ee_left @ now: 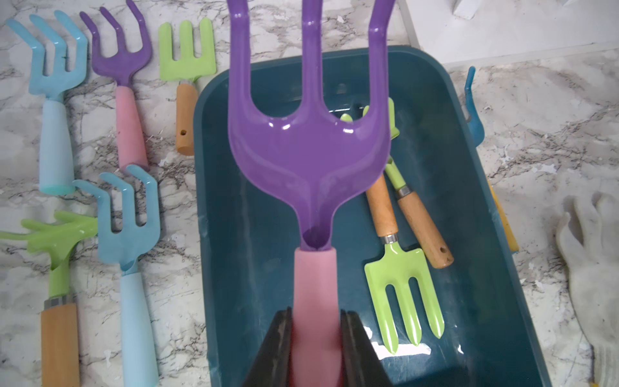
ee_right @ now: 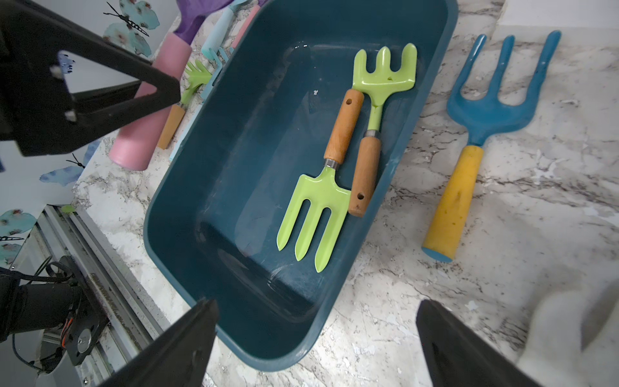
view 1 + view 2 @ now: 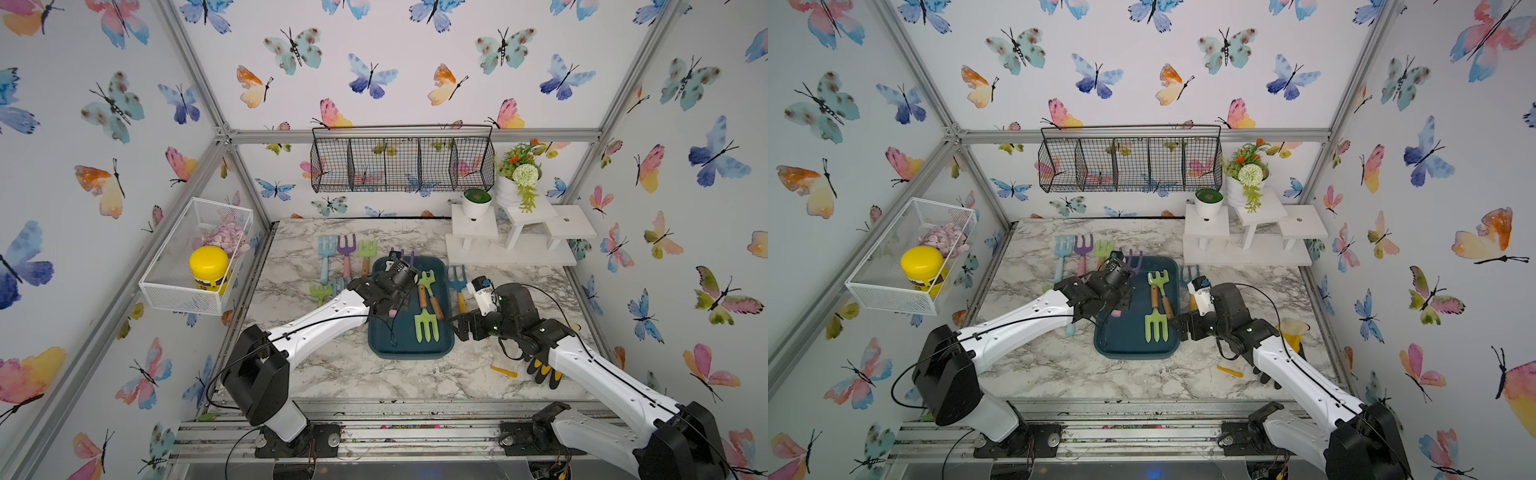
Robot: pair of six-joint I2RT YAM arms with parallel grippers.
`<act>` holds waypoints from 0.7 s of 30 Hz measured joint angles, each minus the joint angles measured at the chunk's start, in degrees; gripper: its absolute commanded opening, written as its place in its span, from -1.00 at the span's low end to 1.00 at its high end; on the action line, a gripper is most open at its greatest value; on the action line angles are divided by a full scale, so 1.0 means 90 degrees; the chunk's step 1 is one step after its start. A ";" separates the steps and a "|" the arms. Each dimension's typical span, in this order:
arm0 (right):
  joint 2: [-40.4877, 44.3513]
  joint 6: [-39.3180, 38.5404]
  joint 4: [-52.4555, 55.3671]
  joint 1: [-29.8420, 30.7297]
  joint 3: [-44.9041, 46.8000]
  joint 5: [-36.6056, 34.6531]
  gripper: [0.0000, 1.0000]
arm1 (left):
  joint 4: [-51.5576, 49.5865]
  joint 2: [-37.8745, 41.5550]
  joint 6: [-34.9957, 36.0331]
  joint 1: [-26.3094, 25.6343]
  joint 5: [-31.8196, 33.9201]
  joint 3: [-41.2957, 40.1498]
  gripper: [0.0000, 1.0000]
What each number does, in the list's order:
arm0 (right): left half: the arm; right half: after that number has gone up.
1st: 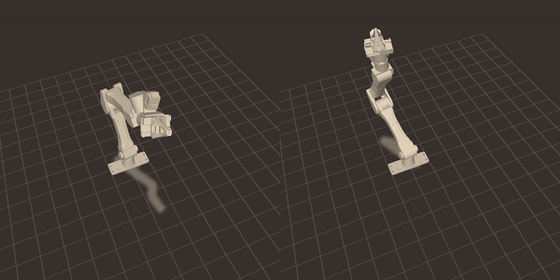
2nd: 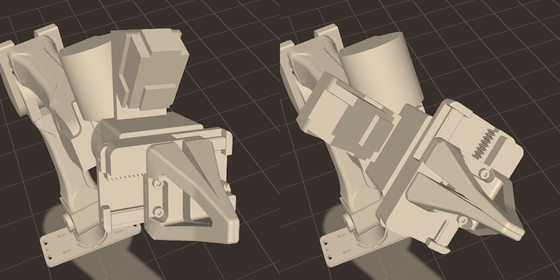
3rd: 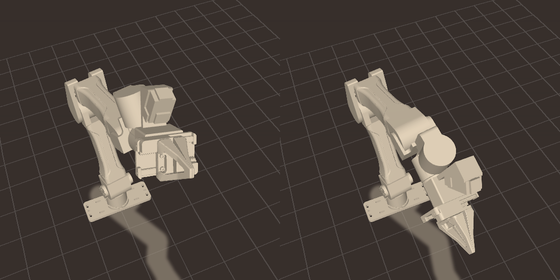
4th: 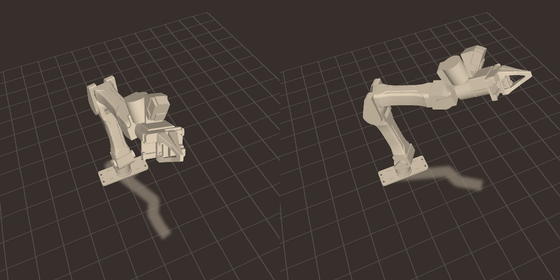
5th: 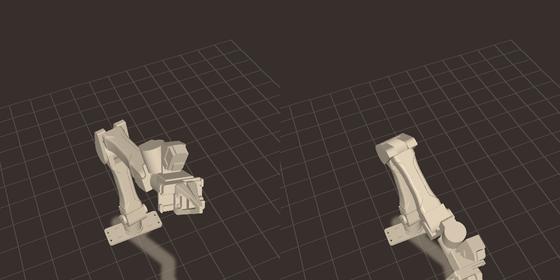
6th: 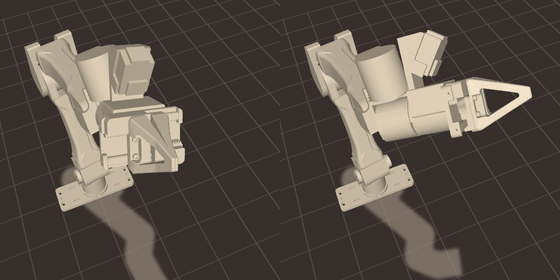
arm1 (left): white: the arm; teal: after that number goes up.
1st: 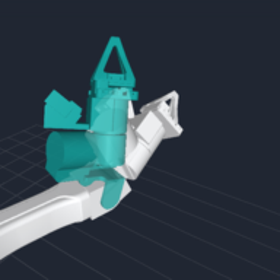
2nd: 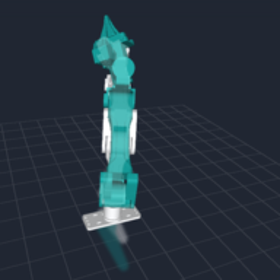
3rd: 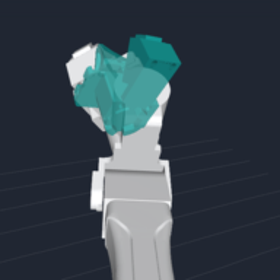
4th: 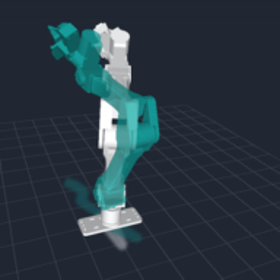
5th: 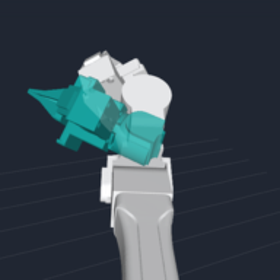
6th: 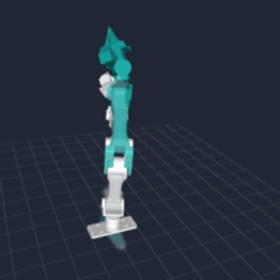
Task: Take the hand rake out of the storage box
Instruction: Place the rake at the center of the board.
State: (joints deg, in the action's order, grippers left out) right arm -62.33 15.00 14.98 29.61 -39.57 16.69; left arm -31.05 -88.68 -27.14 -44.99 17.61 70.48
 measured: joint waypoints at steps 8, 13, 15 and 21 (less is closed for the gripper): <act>-0.0002 -0.0002 0.0000 0.0002 0.0000 0.0002 0.99 | 0.0073 0.1022 -0.0090 0.0381 0.0117 -0.0923 -0.85; -0.0002 -0.0002 0.0000 0.0002 0.0000 0.0002 1.00 | 0.0175 0.1372 -0.0141 0.0697 0.0151 -0.1477 -0.85; -0.0007 -0.0002 0.0000 0.0002 0.0000 0.0002 0.99 | 0.0211 0.1472 -0.0141 0.0833 0.0148 -0.1695 -0.85; -0.0058 -0.0005 0.0000 0.0002 0.0000 0.0000 0.99 | 0.0457 0.1676 -0.0104 0.1253 0.0136 -0.2353 -0.85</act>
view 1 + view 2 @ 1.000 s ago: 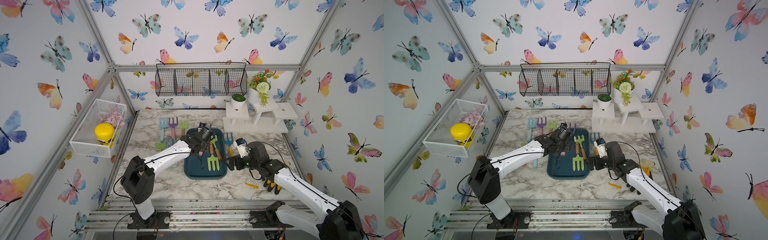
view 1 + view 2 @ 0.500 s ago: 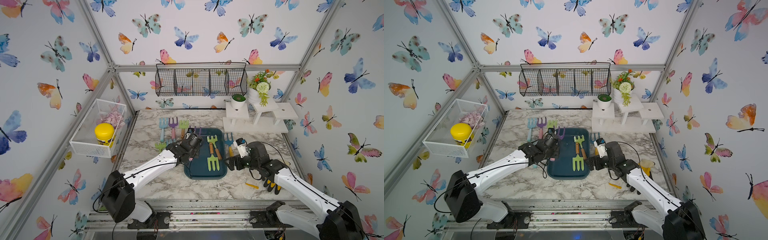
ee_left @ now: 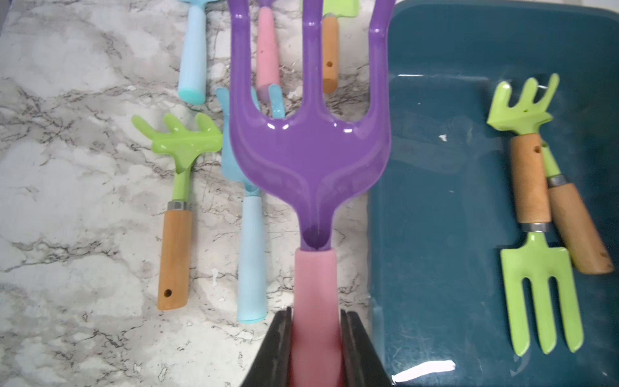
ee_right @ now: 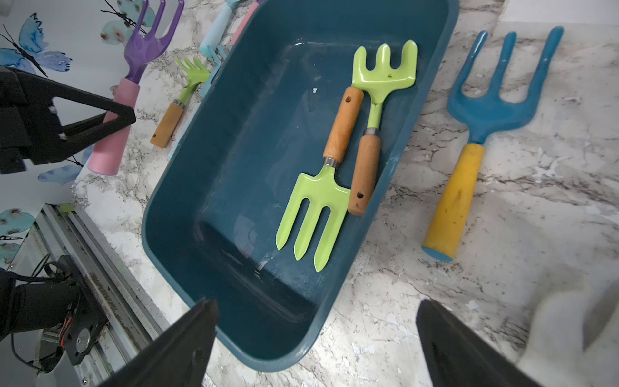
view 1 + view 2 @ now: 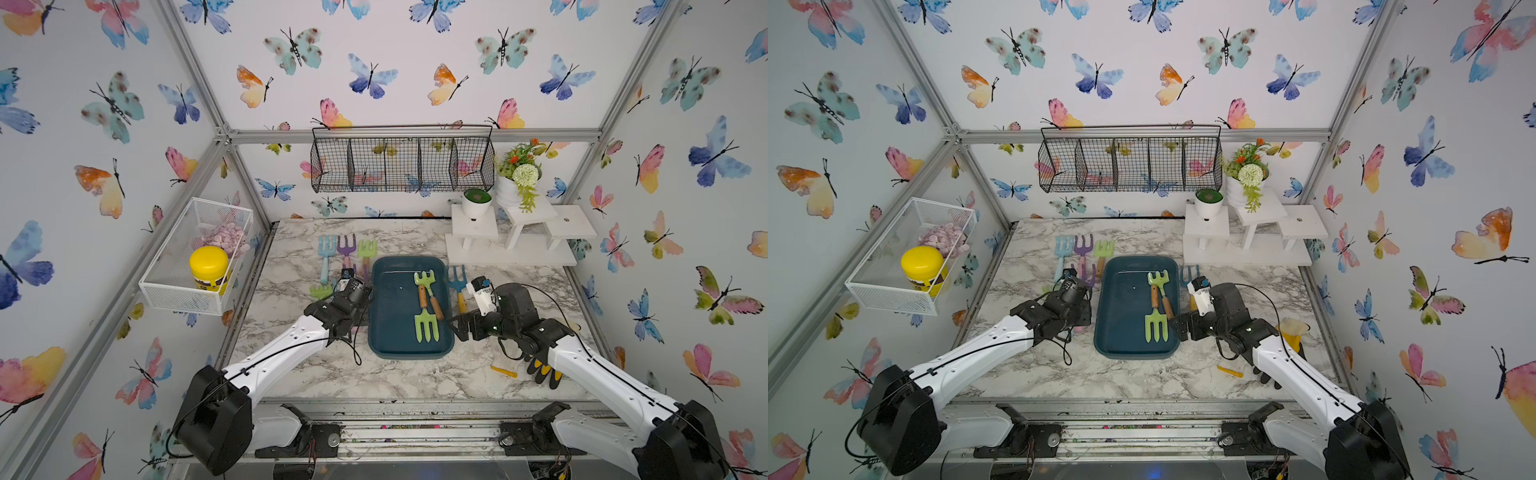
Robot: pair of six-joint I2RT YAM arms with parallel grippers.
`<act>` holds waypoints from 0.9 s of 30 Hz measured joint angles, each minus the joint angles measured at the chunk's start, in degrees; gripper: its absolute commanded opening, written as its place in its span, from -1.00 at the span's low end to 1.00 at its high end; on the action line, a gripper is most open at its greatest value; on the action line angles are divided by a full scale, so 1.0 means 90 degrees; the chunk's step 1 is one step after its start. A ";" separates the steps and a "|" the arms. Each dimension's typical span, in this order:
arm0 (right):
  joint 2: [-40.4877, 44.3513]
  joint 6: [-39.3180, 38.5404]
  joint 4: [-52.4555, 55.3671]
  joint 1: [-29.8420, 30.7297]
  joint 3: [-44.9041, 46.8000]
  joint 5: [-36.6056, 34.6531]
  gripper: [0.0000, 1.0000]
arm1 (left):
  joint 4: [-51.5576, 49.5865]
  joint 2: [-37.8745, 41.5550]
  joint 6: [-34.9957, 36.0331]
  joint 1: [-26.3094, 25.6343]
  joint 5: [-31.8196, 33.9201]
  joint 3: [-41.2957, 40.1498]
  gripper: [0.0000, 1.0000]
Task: Take the hand rake out of the storage box
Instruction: Place the rake at the center of the board.
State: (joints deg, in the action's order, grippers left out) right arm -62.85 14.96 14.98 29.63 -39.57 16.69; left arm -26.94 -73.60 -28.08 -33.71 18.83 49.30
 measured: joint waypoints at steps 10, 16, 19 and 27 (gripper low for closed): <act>0.0015 0.0002 0.0000 0.0000 0.0005 0.0000 1.00 | 0.0760 -0.0544 0.0100 0.0129 -0.0299 -0.0534 -0.86; 0.0015 0.0002 0.0000 -0.0002 0.0012 0.0000 0.99 | 0.1098 -0.0818 0.0238 0.0151 -0.0491 -0.0631 -0.87; 0.0015 0.0005 0.0000 0.0000 0.0015 -0.0002 1.00 | 0.1258 -0.1020 0.0318 0.0151 -0.0578 -0.0614 -0.87; 0.0015 0.0002 -0.0002 0.0000 0.0051 -0.0017 0.99 | 0.1392 -0.1562 0.0384 0.0153 -0.0629 -0.0408 -0.86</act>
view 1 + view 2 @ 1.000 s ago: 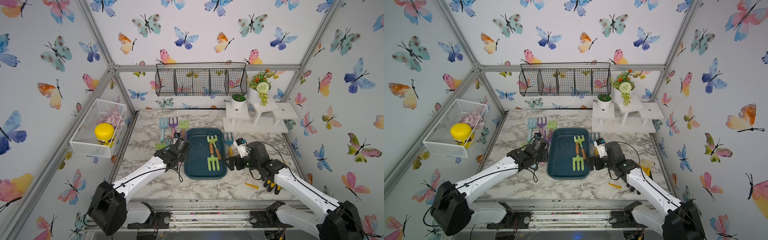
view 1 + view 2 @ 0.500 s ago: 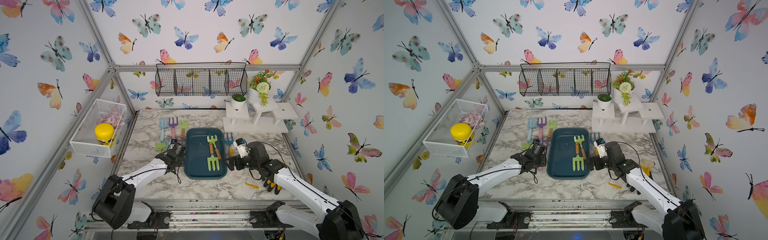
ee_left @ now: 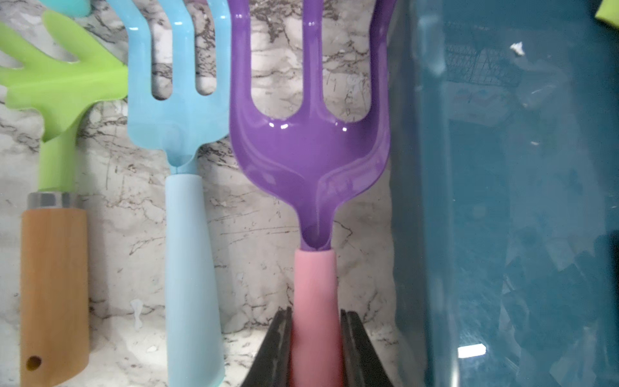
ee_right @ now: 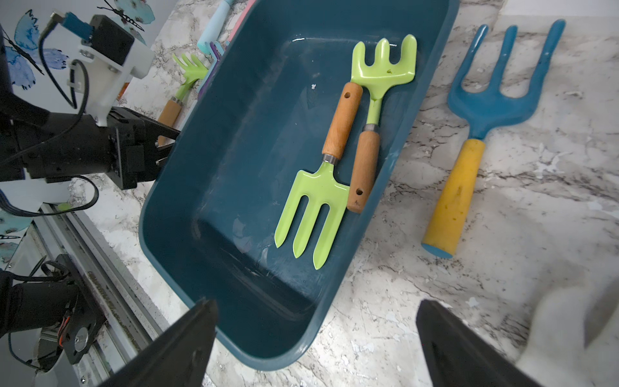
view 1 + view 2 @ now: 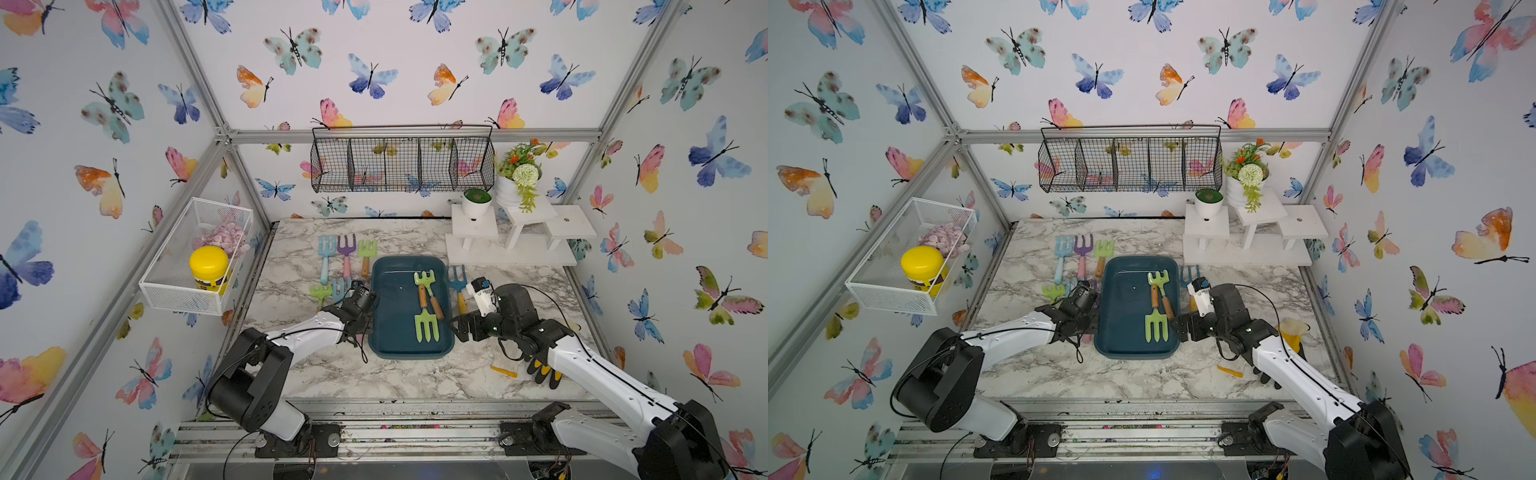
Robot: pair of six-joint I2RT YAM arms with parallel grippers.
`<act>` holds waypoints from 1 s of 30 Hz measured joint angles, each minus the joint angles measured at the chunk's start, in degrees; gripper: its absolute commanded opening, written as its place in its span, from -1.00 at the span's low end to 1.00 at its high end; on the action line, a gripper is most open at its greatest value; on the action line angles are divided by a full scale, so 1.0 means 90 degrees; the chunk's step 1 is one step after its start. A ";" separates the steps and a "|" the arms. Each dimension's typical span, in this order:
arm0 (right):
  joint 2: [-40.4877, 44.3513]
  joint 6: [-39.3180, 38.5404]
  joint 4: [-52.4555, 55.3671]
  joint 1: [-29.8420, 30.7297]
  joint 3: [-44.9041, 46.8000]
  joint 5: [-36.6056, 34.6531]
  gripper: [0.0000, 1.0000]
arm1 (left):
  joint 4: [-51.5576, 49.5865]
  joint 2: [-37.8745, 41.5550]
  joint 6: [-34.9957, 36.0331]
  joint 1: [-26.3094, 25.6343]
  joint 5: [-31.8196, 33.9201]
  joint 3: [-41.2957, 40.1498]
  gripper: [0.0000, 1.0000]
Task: Take the hand rake out of the storage box
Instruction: Place the rake at the center of the board.
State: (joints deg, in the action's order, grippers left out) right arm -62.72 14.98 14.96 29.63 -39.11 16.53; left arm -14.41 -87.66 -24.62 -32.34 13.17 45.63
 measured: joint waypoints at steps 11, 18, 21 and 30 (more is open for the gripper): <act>-0.0002 0.0000 0.0000 0.0000 0.0002 -0.0010 0.99 | -0.0095 -0.0571 -0.0022 0.0015 0.0002 0.0430 -0.85; -0.0002 0.0000 0.0000 0.0000 0.0007 -0.0012 1.00 | -0.0226 -0.0680 -0.0112 0.0015 0.0012 0.0491 -0.65; -0.0002 0.0000 0.0000 0.0000 0.0007 -0.0012 1.00 | -0.0274 -0.0712 -0.0146 0.0015 0.0022 0.0503 -0.51; -0.0002 0.0000 0.0000 0.0000 0.0007 -0.0012 0.99 | -0.0396 -0.0840 -0.0209 0.0017 0.0083 0.0639 -0.44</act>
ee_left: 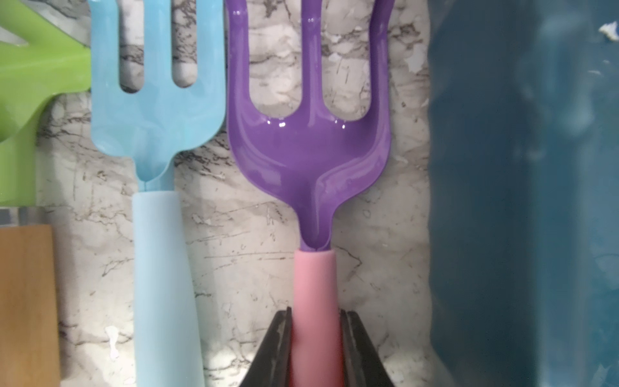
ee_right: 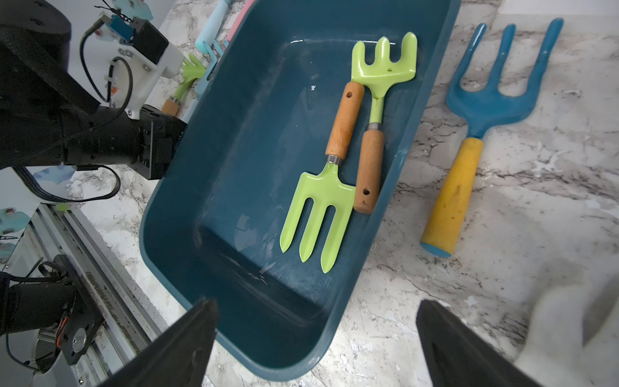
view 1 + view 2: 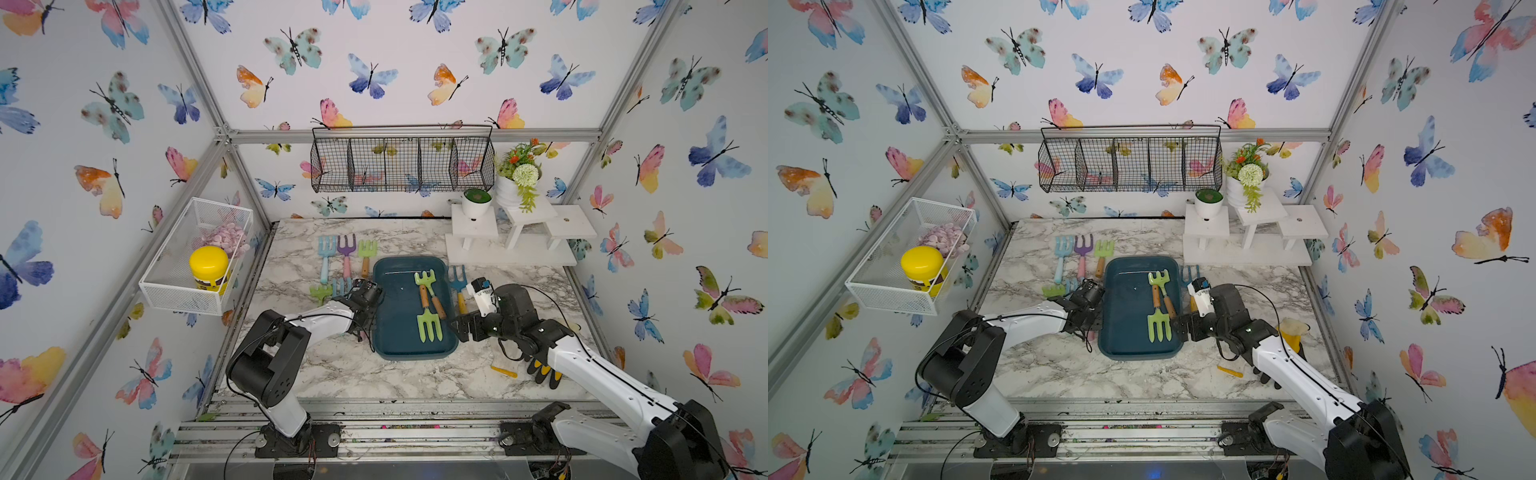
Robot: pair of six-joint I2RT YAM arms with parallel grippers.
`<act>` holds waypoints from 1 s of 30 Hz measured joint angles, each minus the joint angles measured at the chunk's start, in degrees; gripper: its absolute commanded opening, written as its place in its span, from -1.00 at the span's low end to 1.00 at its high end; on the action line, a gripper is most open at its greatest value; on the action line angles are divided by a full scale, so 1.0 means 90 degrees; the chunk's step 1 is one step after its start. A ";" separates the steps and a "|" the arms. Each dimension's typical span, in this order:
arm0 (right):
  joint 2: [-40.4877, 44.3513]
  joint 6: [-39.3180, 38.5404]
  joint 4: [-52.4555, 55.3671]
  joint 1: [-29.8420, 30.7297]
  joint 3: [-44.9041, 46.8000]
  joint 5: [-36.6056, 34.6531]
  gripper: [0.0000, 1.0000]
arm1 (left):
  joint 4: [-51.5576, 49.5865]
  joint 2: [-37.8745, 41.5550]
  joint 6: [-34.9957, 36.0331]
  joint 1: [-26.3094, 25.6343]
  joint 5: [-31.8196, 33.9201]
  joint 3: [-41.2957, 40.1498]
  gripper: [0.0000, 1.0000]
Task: Take the hand rake out of the storage box
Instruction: Place the rake at the center of the board.
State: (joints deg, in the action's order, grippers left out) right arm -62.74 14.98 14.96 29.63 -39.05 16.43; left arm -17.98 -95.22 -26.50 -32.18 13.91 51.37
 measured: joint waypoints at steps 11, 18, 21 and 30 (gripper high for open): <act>0.0000 0.0000 0.0000 -0.0002 0.0000 0.0000 0.99 | -0.0114 0.0000 -0.0039 0.0036 0.0148 0.0080 0.04; 0.0000 0.0000 0.0000 0.0000 0.0000 0.0000 0.99 | -0.0243 0.0070 -0.0029 0.0034 0.0214 0.0090 0.19; 0.0000 0.0000 0.0000 0.0000 0.0000 0.0000 0.99 | -0.0325 0.0279 -0.0007 -0.0032 0.0294 0.0092 0.18; -0.0002 0.0000 0.0005 0.0000 0.0000 0.0007 0.94 | -0.0369 0.1542 -0.0010 -0.0243 0.0527 0.0119 0.18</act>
State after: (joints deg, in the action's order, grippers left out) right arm -62.76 14.98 15.00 29.63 -39.05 16.49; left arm -21.30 -81.34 -26.59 -34.37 18.65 52.45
